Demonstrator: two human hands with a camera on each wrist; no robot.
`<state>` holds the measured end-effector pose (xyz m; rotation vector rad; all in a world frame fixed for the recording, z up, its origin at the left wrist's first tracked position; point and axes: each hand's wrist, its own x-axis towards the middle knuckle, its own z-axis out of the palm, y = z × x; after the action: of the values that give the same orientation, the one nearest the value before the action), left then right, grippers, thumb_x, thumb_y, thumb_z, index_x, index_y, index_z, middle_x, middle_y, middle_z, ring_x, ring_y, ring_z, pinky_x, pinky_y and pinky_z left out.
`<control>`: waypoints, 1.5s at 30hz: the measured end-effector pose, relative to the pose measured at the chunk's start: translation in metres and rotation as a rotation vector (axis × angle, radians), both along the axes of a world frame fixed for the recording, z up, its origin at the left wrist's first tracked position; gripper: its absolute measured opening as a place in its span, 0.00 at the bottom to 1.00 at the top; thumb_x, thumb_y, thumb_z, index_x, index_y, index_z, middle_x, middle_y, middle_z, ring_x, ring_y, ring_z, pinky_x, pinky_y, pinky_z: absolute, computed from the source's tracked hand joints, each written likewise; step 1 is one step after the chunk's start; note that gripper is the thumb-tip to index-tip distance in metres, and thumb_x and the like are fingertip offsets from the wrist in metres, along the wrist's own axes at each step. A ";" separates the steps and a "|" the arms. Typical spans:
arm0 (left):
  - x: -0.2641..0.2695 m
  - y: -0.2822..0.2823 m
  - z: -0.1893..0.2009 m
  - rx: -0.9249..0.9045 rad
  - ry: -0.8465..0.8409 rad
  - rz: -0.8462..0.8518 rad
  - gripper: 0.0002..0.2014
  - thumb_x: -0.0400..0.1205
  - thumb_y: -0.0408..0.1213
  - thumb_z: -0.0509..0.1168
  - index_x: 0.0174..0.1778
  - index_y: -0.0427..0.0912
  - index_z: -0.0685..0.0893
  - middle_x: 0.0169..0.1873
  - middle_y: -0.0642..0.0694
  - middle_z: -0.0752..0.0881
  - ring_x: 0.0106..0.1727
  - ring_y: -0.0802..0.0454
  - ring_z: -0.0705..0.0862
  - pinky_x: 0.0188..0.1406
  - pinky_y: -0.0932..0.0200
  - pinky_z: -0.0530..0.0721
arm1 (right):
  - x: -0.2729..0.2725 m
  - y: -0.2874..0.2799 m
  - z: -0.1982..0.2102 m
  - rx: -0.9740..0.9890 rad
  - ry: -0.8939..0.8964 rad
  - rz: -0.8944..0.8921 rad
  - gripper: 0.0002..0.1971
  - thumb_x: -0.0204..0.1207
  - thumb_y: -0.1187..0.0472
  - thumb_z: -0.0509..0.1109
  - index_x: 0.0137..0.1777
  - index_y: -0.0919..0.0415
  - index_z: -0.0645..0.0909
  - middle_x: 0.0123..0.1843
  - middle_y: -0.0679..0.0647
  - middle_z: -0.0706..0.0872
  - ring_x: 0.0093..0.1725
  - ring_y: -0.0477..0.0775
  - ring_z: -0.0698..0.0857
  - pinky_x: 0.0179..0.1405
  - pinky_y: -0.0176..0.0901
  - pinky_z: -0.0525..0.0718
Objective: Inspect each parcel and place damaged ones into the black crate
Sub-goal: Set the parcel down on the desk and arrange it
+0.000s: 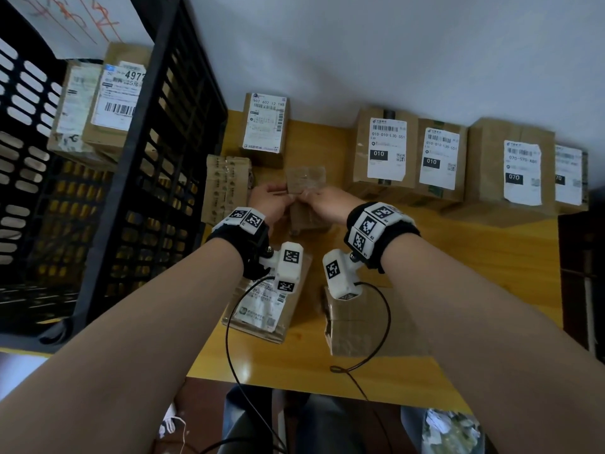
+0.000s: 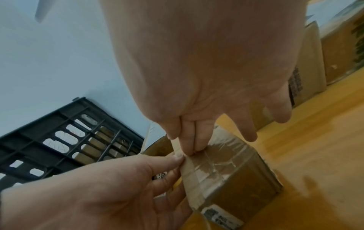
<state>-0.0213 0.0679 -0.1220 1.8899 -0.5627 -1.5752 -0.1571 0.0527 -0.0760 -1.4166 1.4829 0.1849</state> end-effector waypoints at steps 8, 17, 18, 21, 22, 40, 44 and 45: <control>-0.003 -0.002 -0.003 -0.008 -0.028 -0.003 0.17 0.85 0.25 0.71 0.70 0.38 0.82 0.55 0.43 0.86 0.57 0.46 0.87 0.45 0.59 0.87 | 0.002 -0.004 -0.007 -0.015 0.045 -0.027 0.22 0.92 0.51 0.58 0.72 0.68 0.82 0.72 0.67 0.84 0.73 0.66 0.81 0.66 0.48 0.77; 0.000 -0.003 0.001 0.040 -0.005 -0.016 0.14 0.86 0.28 0.70 0.67 0.42 0.84 0.59 0.39 0.89 0.54 0.44 0.89 0.39 0.55 0.88 | -0.005 -0.001 0.007 -0.172 -0.043 -0.085 0.23 0.94 0.54 0.52 0.40 0.59 0.81 0.34 0.54 0.80 0.33 0.52 0.79 0.35 0.46 0.75; 0.000 -0.003 0.001 0.041 -0.010 -0.017 0.15 0.86 0.28 0.70 0.68 0.41 0.84 0.60 0.39 0.89 0.53 0.44 0.89 0.40 0.54 0.89 | -0.007 0.000 0.007 -0.257 -0.047 -0.153 0.23 0.94 0.53 0.51 0.40 0.58 0.81 0.32 0.53 0.79 0.31 0.51 0.78 0.34 0.46 0.75; 0.000 -0.002 0.000 0.025 -0.033 -0.015 0.19 0.86 0.28 0.70 0.73 0.41 0.82 0.65 0.37 0.88 0.58 0.42 0.89 0.41 0.56 0.89 | -0.008 0.003 0.000 -0.426 -0.026 -0.252 0.21 0.94 0.51 0.52 0.55 0.60 0.84 0.50 0.57 0.86 0.51 0.55 0.86 0.57 0.54 0.84; 0.000 -0.002 0.001 0.019 -0.032 -0.021 0.21 0.86 0.27 0.69 0.76 0.41 0.81 0.68 0.38 0.87 0.62 0.41 0.89 0.43 0.57 0.89 | -0.007 0.004 0.000 -0.376 -0.013 -0.255 0.21 0.93 0.50 0.53 0.70 0.62 0.81 0.65 0.60 0.86 0.65 0.58 0.85 0.69 0.56 0.81; -0.001 0.001 0.018 -0.122 -0.079 0.011 0.13 0.83 0.29 0.74 0.62 0.45 0.87 0.61 0.42 0.89 0.59 0.43 0.90 0.60 0.44 0.92 | -0.020 0.018 0.014 -0.187 -0.206 -0.533 0.20 0.92 0.46 0.55 0.75 0.55 0.76 0.65 0.53 0.86 0.62 0.53 0.85 0.63 0.52 0.87; 0.003 0.001 0.022 -0.101 -0.069 -0.019 0.15 0.84 0.32 0.74 0.66 0.43 0.87 0.60 0.43 0.90 0.57 0.46 0.91 0.57 0.46 0.93 | -0.020 0.012 0.036 -0.366 -0.108 -0.331 0.23 0.94 0.49 0.51 0.59 0.66 0.83 0.46 0.57 0.88 0.42 0.52 0.87 0.33 0.35 0.79; 0.004 0.001 0.022 -0.098 -0.065 -0.028 0.15 0.84 0.32 0.74 0.66 0.43 0.87 0.60 0.44 0.90 0.57 0.46 0.91 0.57 0.46 0.93 | -0.017 0.009 0.040 -0.382 -0.077 -0.263 0.26 0.94 0.48 0.50 0.51 0.65 0.84 0.41 0.61 0.86 0.36 0.56 0.85 0.33 0.41 0.78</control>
<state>-0.0173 0.0688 -0.0996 1.8728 -0.6844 -1.4807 -0.1741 0.0621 -0.0360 -1.4859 1.6818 -0.3293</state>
